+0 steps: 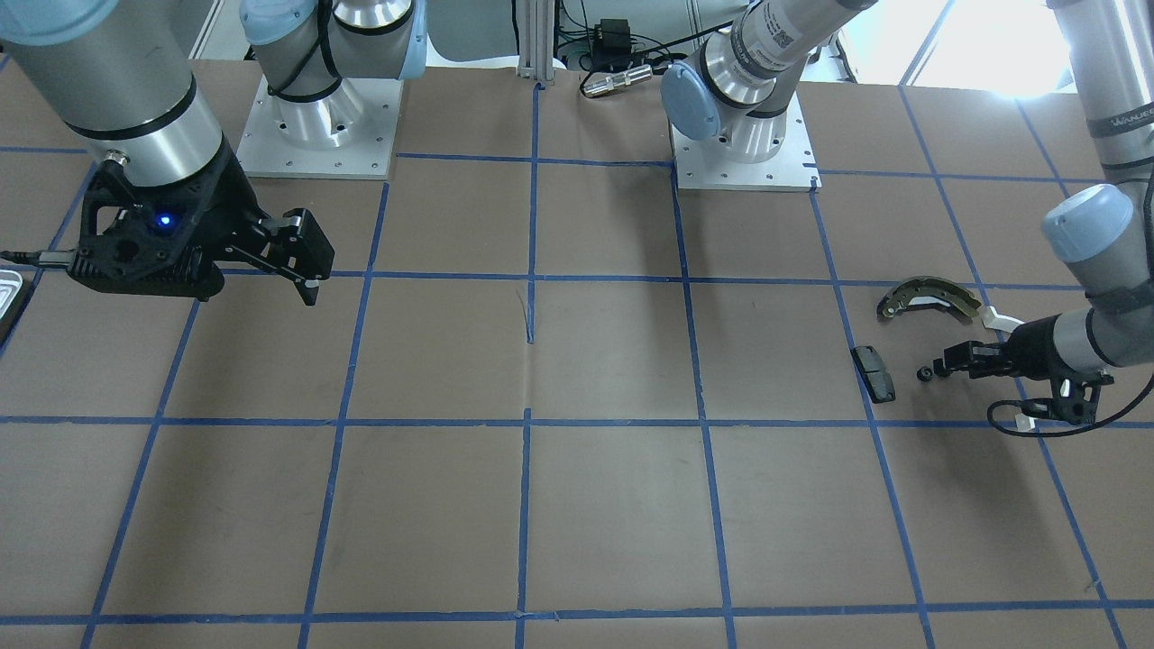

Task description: Place bearing gear from tray to pile

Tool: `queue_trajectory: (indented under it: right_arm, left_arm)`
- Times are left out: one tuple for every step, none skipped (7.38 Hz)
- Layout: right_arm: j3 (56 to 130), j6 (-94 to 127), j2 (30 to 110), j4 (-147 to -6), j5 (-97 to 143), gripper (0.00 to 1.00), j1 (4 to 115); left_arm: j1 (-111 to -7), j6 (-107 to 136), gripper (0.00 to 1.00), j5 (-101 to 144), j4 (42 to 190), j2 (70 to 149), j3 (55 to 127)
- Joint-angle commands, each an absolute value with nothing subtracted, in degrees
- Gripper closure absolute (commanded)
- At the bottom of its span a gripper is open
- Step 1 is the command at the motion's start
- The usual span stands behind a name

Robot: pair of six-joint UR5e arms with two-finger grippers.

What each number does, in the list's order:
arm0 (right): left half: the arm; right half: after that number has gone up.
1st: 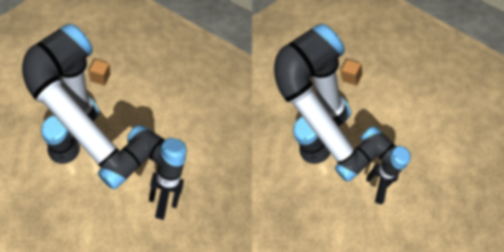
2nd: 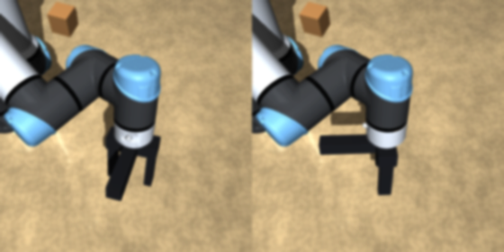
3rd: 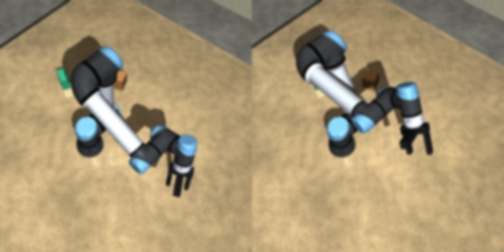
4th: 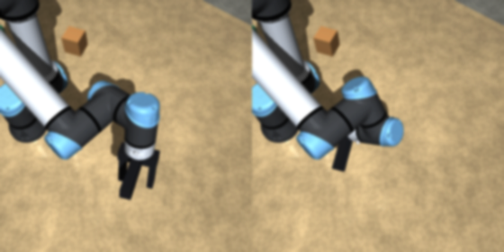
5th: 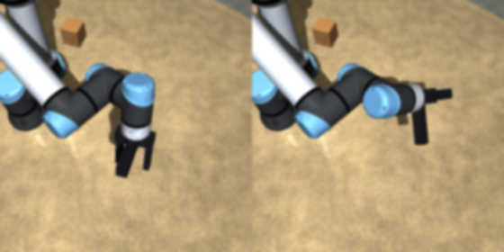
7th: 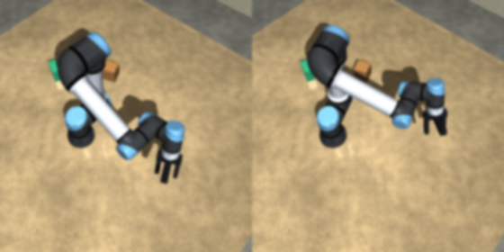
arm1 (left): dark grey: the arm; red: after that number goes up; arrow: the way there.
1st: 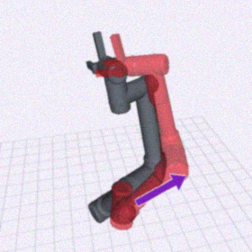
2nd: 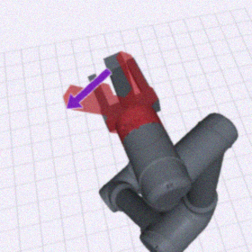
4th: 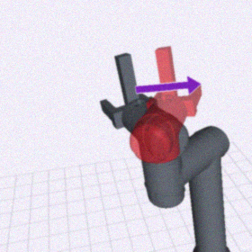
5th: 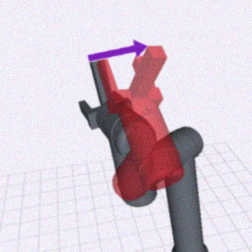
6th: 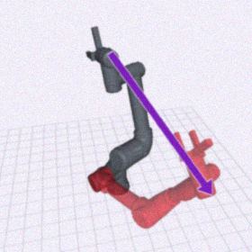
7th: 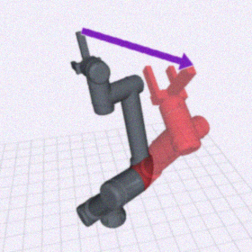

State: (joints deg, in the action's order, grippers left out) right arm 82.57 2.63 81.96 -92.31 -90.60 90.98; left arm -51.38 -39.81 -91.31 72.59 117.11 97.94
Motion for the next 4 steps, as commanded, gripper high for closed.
queue_trajectory:
  right_arm:
    - [82.7, 2.8, 82.0, -92.5, -90.9, 0.00, 91.1]
    - [82.6, 3.0, 82.0, -92.8, -90.7, 0.00, 91.1]
    - [82.6, 3.0, 82.1, -92.3, -90.8, 0.00, 91.1]
    - [82.9, 2.8, 81.9, -92.1, -91.1, 0.00, 91.1]
  left_arm:
    - [-60.6, -29.3, 0.00, -91.0, 77.1, 113.9, 92.3]
    - [-66.1, -20.0, 0.00, -90.7, 81.9, 111.8, 88.2]
    - [-70.5, -17.9, 0.00, -88.6, 84.4, 109.0, 85.5]
    - [-75.1, -17.8, 0.00, -88.2, 85.2, 106.7, 84.0]
